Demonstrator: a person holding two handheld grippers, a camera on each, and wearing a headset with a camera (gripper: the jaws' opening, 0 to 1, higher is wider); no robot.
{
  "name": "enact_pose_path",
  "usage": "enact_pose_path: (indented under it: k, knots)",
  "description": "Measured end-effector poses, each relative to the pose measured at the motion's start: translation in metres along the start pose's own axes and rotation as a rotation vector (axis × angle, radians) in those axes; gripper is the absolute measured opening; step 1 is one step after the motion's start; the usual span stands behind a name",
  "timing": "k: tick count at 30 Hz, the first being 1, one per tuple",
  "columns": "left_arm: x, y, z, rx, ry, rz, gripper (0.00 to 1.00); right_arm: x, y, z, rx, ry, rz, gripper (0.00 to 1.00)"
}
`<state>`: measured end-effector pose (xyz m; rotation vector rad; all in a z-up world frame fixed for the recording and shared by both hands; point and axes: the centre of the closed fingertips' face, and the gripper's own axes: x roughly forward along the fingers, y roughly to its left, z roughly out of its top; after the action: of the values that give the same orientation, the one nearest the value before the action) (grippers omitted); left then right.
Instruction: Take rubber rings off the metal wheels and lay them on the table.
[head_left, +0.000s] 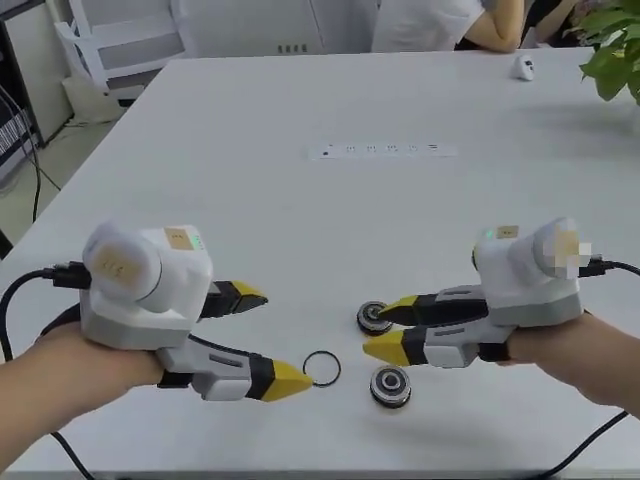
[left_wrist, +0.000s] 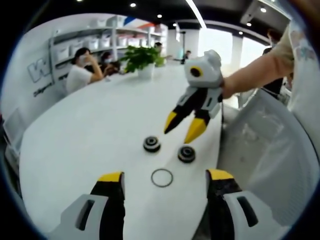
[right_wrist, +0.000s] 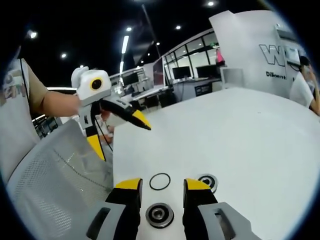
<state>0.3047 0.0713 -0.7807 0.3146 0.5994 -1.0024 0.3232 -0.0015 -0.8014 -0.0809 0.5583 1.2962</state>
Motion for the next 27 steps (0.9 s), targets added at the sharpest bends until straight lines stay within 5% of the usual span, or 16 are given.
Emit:
enact_pose_path:
  k: [11, 27]
  knots:
    - [0.016, -0.006, 0.005, 0.018, 0.014, -0.036, 0.64, -0.024, -0.007, -0.016, 0.023, -0.002, -0.04, 0.3]
    - [0.051, -0.023, 0.011, 0.039, 0.048, -0.114, 0.59, -0.029, 0.001, -0.038, 0.035, 0.017, -0.052, 0.3]
